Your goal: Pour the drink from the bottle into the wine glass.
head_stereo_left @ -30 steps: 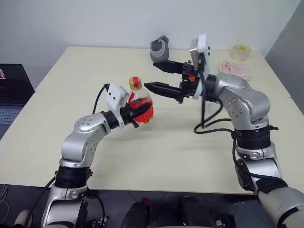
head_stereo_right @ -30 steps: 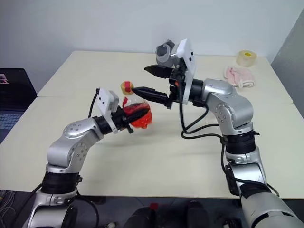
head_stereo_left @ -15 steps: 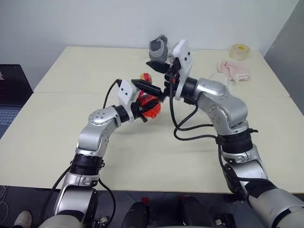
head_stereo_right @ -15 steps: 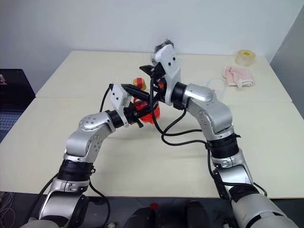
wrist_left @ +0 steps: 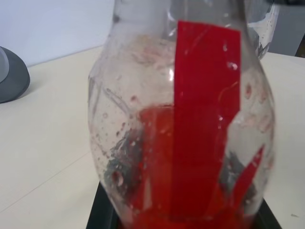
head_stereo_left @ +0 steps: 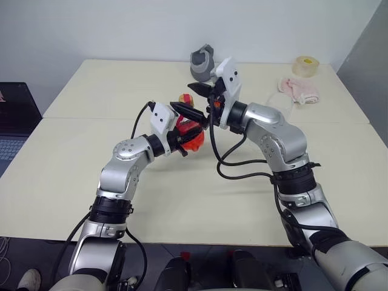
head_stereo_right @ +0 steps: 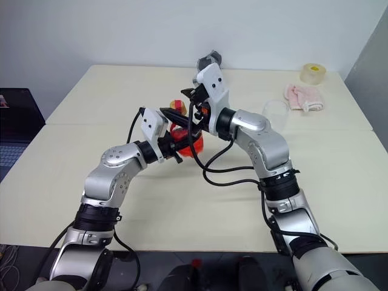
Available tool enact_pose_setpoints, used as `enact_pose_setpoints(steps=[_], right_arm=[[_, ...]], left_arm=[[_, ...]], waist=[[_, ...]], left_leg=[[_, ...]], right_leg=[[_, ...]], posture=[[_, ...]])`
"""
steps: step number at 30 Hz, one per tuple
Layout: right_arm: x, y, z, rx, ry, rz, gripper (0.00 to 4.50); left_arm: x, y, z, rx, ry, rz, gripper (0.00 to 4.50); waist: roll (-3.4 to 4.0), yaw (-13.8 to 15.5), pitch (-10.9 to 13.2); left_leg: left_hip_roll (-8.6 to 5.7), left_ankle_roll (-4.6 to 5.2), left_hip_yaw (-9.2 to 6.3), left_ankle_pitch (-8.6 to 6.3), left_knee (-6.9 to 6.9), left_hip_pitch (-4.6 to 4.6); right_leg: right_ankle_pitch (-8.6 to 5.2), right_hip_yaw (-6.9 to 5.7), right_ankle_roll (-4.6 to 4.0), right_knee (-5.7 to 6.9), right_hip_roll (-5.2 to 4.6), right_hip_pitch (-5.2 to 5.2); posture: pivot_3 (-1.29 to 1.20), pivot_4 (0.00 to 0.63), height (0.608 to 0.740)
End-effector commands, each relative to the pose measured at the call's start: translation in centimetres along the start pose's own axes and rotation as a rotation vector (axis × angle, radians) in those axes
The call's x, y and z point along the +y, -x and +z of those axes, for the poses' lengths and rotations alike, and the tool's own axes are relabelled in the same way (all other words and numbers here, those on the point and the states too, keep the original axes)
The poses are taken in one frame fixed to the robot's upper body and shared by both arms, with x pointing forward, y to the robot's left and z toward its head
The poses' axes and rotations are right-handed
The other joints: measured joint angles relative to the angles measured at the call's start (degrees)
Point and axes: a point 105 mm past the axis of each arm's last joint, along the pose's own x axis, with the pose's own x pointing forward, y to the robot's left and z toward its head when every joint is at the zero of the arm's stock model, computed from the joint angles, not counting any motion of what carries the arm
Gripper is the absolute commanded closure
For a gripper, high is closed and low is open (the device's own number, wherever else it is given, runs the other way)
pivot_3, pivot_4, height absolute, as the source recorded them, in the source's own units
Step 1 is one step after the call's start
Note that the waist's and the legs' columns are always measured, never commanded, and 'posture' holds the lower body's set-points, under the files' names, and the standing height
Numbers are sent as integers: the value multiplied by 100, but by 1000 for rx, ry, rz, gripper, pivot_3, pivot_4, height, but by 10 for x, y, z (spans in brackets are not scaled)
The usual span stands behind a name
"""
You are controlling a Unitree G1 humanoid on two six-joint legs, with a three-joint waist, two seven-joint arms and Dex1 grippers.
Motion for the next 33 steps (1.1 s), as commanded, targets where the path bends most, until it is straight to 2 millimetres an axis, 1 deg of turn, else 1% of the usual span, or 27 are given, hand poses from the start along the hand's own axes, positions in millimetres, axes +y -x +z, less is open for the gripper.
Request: enact_pose_setpoints(steps=[1,4,5,9,11,14,20,24,27,29,33], right_arm=[[3,0,18,-57,15,19,2035],[2,1,17,-57,11,18,3093],[2,1,17,-57,10,20,3164],[5,1,17,-57,1,46,3163],[11,1,16,-53,-9,105,3163],[26,3,20,-72,-17,262,3163],[46,6,30,-116,27,572,3163],[58,7,29,-103,62,765,3163],[58,1,25,-89,78,787,3163],[55,-2,26,-94,70,778,3163],[46,3,24,-79,58,758,3163]], left_arm=[[-1,1,21,-69,-59,-4,3496],[0,1,20,-68,-59,0,3496],[0,1,20,-68,-58,-1,3497],[-3,3,20,-66,-59,-12,3520],[-6,7,21,-65,-63,-28,3520],[-17,17,23,-64,-69,-80,3520],[-54,41,27,-49,-49,-223,3521],[-66,48,31,-45,-32,-252,3528],[-67,50,30,-39,-25,-240,3532],[-64,52,29,-36,-18,-212,3539],[-58,55,28,-32,-15,-179,3541]], waist=[[0,0,0],[0,-3,0],[0,-2,0],[0,-3,0],[0,-8,0],[0,-31,0],[2,-92,2],[3,-120,2],[3,-121,2],[3,-125,2],[4,-121,3]], left_leg=[[0,0,0,0,0,0],[1,0,0,0,0,1],[0,0,-1,0,0,0],[0,0,-1,0,0,0],[0,0,-1,0,0,0],[1,0,0,0,-1,0],[5,2,-3,-1,-4,2],[5,3,-5,-1,-4,4],[3,2,-5,-1,-3,5],[6,2,-5,-1,-4,6],[6,1,-6,-1,-3,4]], right_leg=[[0,0,0,0,0,0],[0,0,0,1,0,0],[0,-1,0,1,0,0],[0,0,0,1,0,0],[0,0,0,1,0,0],[0,1,0,0,0,0],[0,-1,0,0,1,2],[0,-3,0,-2,3,6],[0,-4,0,-3,3,8],[0,-3,0,-2,2,8],[0,-4,0,-2,1,6]], posture=[[0,150,740],[0,150,740],[0,150,740],[0,150,740],[0,150,740],[0,150,740],[0,150,740],[0,150,740],[0,150,740],[0,150,740],[0,150,740]])
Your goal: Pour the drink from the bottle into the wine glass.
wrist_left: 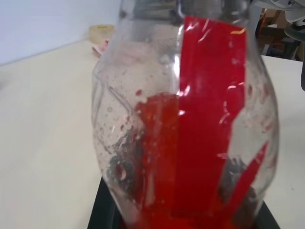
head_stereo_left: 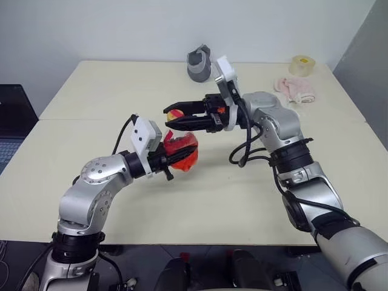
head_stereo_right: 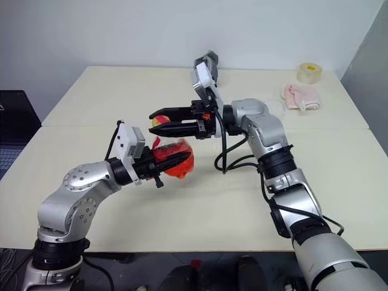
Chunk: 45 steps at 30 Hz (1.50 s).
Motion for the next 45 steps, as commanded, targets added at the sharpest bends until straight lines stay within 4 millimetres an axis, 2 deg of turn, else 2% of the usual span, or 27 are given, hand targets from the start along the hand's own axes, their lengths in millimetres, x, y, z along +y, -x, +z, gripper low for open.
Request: enact_pose_setpoints(steps=[1,9,10,15,18,20,24,30,39,45], right_arm=[[3,-5,15,8,78,34,2816],[12,36,24,32,45,-76,99],[13,40,26,33,44,-97,0],[14,48,28,13,57,-311,0],[4,46,26,14,96,-455,0],[-1,41,27,-51,60,-521,0],[-10,33,22,-61,81,-605,0],[-13,16,24,-102,77,-606,0],[-25,4,18,-92,93,-618,0],[-35,8,5,-15,128,-652,0]], left_arm=[[-16,-4,19,-69,-41,-70,3541],[-2,-2,10,-51,33,34,3542],[0,-1,9,-50,45,51,3543],[17,-10,6,-56,40,145,3544],[25,-18,7,-66,15,166,3544],[30,-24,8,-73,-2,174,3545],[36,-31,10,-80,-20,168,3545],[36,-40,8,-84,-24,152,3545],[27,-44,5,-87,-40,121,3545],[26,-42,5,-90,-33,124,3545]], waist=[[0,4,0],[0,60,0],[0,75,0],[1,95,0],[1,105,0],[0,113,0],[0,139,0],[1,135,0],[1,122,0],[1,124,0]], left_leg=[[-1,0,0,0,0,0],[-2,0,0,0,1,-3],[-2,1,0,-1,1,-3],[2,1,3,-1,-1,-2],[3,1,3,-1,1,-2],[0,0,4,0,1,-1],[-2,-1,5,1,2,-4],[-4,-1,6,1,0,-4],[-4,-1,6,1,1,-3],[-4,-1,6,1,1,-3]], right_leg=[[0,0,0,0,-1,0],[0,0,0,-7,-4,2],[0,0,0,-8,-4,2],[0,4,0,-4,-7,-1],[0,4,-1,3,-6,-3],[0,4,-1,5,-4,-3],[0,3,-1,-1,-4,-3],[0,3,-1,-2,-2,-4],[0,3,-1,1,-1,-5],[0,4,-1,0,0,-4]], posture=[[0,150,740],[0,150,740],[0,150,740],[0,150,740],[0,150,740],[0,150,740],[0,150,740],[0,150,740],[0,150,740],[0,150,740]])
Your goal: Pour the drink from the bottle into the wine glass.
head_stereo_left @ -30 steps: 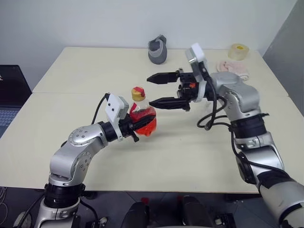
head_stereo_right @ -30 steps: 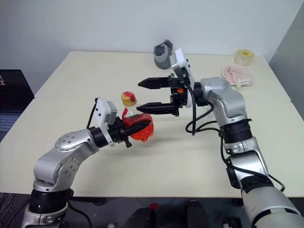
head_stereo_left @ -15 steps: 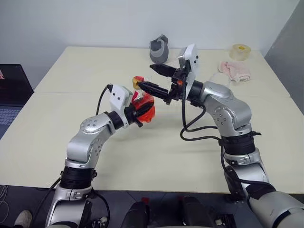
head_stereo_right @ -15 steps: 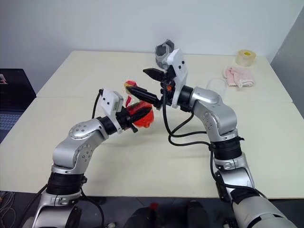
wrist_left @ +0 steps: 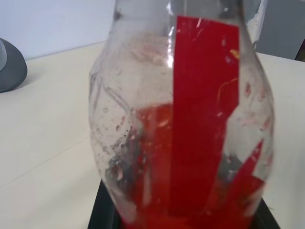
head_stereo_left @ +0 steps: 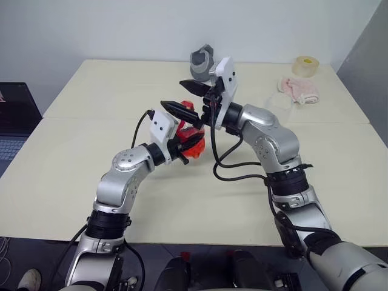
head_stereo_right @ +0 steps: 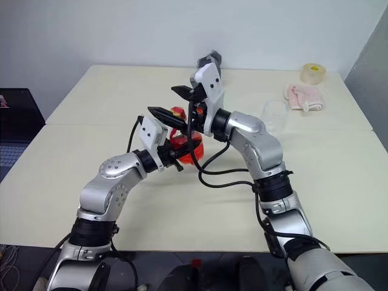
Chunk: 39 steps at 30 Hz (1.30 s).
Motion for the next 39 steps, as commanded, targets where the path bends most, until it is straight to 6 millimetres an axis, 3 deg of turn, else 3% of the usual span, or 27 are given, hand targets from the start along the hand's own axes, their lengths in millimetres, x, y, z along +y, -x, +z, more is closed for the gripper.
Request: enact_pose_setpoints(steps=[1,11,20,26,32,36,39], right_arm=[[-4,-1,8,-11,85,-1,0],[-28,29,8,50,139,-1,0],[-39,51,28,33,116,21,0],[-32,55,33,18,97,77,0],[-5,53,40,-21,12,231,0],[15,35,43,-64,-19,280,0],[15,21,40,-83,-19,250,0]], left_arm=[[-3,2,17,-56,-41,-5,3545],[-8,11,27,-76,-26,-31,3545],[-13,31,29,-46,-25,-66,3566],[-9,34,29,-38,-28,-58,3602],[-7,31,29,-43,-34,-58,3602],[-6,23,31,-62,-45,-76,3602],[-6,18,32,-77,-57,-92,3602]], waist=[[0,1,0],[0,-6,0],[0,8,0],[0,14,0],[0,7,0],[0,10,0],[0,12,0]], left_leg=[[-1,0,0,0,0,0],[1,0,1,0,0,0],[2,0,-2,0,0,0],[1,1,1,-1,-1,-1],[4,1,0,-1,-2,-1],[5,1,-1,-1,-2,0],[3,1,-2,0,-1,0]], right_leg=[[0,0,0,0,0,0],[0,0,0,0,1,0],[0,-2,0,-3,0,3],[0,-2,0,-12,-1,8],[0,-1,0,-9,0,6],[0,-2,0,-8,0,6],[0,-2,0,-7,0,6]], posture=[[0,150,740],[0,150,740],[0,150,740],[0,150,740],[0,150,740],[0,150,740],[0,150,740]])
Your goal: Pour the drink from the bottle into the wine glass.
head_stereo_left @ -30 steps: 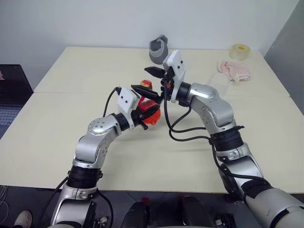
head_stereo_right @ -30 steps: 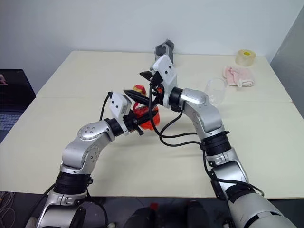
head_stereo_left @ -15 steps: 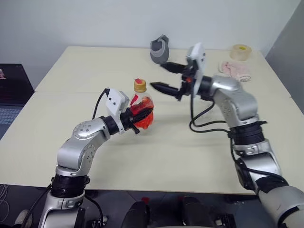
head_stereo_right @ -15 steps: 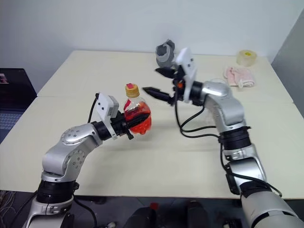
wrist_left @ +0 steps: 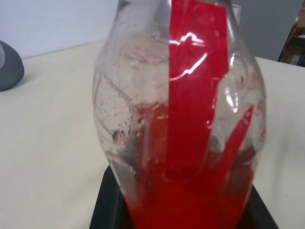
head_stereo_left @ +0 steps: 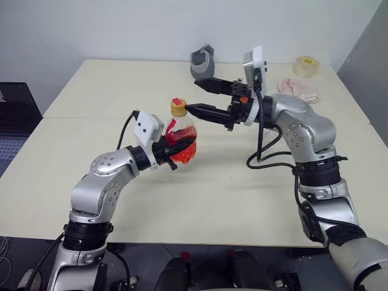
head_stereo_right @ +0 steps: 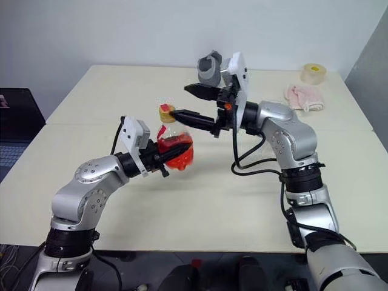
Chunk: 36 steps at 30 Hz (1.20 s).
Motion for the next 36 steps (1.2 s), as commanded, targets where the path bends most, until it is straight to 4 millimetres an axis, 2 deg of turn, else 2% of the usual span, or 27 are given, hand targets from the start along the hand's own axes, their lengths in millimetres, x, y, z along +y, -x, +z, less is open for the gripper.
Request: enact_pose_setpoints(steps=[1,9,16,24,36], right_arm=[[-2,-12,10,-36,51,-20,0],[-25,-19,5,-40,78,-148,0],[-25,-15,4,-34,86,-150,0],[-26,2,7,-12,86,-163,0],[-16,25,9,35,60,-126,0]], left_arm=[[-3,-5,15,-59,-70,-37,3602],[-8,-9,14,-73,-78,-64,3602],[-10,-7,13,-72,-74,-68,3605],[-8,-4,13,-67,-76,-58,3625],[-7,-7,16,-73,-78,-61,3626]], waist=[[0,2,0],[0,0,0],[1,-5,0],[1,-5,0],[1,2,0]], left_leg=[[-1,0,0,0,1,0],[-2,-1,1,0,0,-1],[-1,-1,2,0,0,-1],[-1,-1,1,0,0,-1],[-2,0,2,0,1,-2]], right_leg=[[0,0,0,0,0,0],[0,0,0,0,0,-3],[0,2,0,2,0,-4],[0,1,0,2,0,-4],[0,1,0,0,0,-2]], posture=[[0,150,740],[0,150,740],[0,150,740],[0,150,740],[0,150,740]])
